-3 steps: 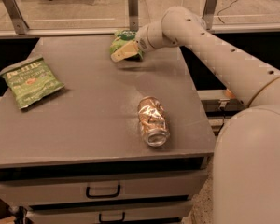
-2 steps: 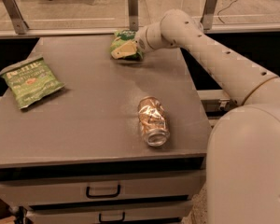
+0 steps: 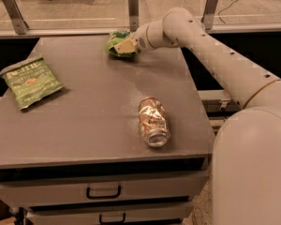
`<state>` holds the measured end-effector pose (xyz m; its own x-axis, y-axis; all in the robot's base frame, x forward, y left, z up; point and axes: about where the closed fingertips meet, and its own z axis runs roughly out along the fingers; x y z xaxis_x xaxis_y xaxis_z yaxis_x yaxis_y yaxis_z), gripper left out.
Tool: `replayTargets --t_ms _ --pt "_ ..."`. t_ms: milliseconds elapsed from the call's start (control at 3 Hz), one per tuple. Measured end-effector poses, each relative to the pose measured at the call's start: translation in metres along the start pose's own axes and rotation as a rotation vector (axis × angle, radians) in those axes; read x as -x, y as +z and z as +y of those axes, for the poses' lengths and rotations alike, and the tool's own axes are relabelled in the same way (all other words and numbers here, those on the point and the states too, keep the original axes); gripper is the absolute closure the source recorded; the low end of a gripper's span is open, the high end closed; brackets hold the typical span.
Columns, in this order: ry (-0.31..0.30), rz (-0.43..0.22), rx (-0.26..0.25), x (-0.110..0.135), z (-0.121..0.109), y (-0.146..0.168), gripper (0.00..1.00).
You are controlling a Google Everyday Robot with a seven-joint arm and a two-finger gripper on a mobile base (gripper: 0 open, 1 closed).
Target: Move green rice chip bag near green jalapeno chip bag
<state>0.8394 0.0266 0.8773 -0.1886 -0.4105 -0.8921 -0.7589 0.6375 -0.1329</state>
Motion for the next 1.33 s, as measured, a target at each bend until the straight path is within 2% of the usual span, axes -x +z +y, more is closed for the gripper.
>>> replayTargets --t_ms 333,667,1000,1333 --pt "-0.129 -0.011 0.022 0.025 0.018 -0.018 0.88" --pt "-0.296 -0.007 0.004 0.059 0.031 -0.044 1.0" --pt "-0.313 -0.01 0.0 0.064 0.031 -0.047 1.0" --pt "-0.322 -0.021 0.016 0.063 0.042 -0.042 1.0"
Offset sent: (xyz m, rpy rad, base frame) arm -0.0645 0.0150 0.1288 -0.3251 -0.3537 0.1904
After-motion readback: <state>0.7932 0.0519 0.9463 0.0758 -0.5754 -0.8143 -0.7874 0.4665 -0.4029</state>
